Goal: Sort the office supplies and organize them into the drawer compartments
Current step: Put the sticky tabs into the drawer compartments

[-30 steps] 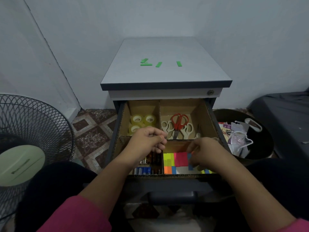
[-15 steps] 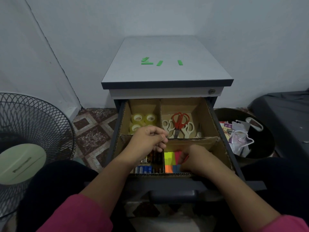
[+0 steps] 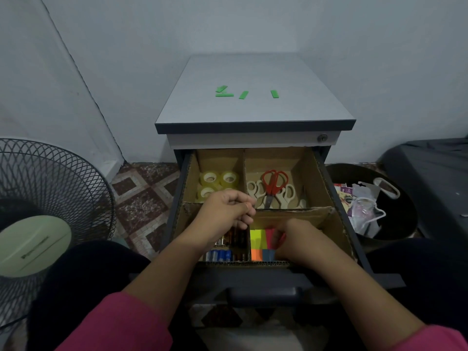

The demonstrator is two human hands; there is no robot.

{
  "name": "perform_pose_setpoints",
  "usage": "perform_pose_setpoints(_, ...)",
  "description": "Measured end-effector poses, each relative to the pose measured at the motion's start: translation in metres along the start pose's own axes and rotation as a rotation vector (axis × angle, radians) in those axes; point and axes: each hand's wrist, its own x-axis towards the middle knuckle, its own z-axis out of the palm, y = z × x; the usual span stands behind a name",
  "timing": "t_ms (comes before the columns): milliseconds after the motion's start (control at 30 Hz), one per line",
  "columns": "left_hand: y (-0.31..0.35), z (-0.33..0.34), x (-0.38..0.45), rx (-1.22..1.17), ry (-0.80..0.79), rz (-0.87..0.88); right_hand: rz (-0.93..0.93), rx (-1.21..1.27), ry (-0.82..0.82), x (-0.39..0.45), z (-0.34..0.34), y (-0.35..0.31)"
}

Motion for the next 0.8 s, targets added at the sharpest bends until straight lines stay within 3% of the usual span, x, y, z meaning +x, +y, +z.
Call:
perform_pose_setpoints(600, 0.001, 0.001, 0.000, 0.010, 0.003, 0.004, -0.032, -0.082, -0.120, 0.006, -0.005, -0.005)
perform_pose_setpoints(800, 0.001, 0.000, -0.002, -0.001, -0.003, 0.004, 0.003, -0.015, -0.028, 0.002, -0.012, 0.007)
